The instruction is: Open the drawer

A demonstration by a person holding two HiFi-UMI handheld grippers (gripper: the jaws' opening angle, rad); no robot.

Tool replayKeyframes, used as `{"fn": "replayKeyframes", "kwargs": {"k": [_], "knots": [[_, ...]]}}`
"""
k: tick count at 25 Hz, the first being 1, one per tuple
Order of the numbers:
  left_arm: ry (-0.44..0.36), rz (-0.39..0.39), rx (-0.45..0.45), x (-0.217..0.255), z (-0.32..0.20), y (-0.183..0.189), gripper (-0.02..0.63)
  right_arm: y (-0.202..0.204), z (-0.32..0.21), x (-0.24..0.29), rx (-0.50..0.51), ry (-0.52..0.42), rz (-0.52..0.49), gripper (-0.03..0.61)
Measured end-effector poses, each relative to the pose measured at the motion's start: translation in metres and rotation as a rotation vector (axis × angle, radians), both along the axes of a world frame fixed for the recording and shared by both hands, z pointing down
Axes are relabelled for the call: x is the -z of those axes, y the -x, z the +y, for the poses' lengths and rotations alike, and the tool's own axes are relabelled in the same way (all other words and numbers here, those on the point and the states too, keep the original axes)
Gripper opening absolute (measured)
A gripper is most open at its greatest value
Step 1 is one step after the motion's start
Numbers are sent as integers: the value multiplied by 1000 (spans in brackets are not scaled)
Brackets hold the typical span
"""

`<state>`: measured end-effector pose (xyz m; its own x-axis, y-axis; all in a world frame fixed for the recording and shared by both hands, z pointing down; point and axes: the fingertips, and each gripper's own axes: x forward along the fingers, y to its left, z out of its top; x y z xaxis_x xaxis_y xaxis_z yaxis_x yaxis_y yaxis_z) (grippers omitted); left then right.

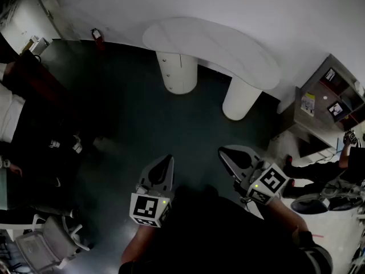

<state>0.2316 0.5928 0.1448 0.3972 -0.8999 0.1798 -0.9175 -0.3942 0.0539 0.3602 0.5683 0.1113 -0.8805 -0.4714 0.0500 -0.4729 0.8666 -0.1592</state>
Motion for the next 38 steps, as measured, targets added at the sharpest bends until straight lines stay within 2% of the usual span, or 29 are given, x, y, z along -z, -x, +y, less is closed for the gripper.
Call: {"fn": "replayKeyframes", "kwargs": {"k": [11, 21, 27, 38], "knots": [[-23, 30, 17, 3, -3, 32, 9, 37, -13, -6, 19, 7, 23, 15], [-35, 29, 44, -1, -4, 105, 9, 111, -11, -9, 126, -51, 92, 15], [1, 57, 49, -17, -14, 140, 9, 138, -19, -16, 96, 22, 62, 17], [29, 101, 48, -32, -88, 154, 9, 175, -94, -34, 149, 109, 51, 17]]}}
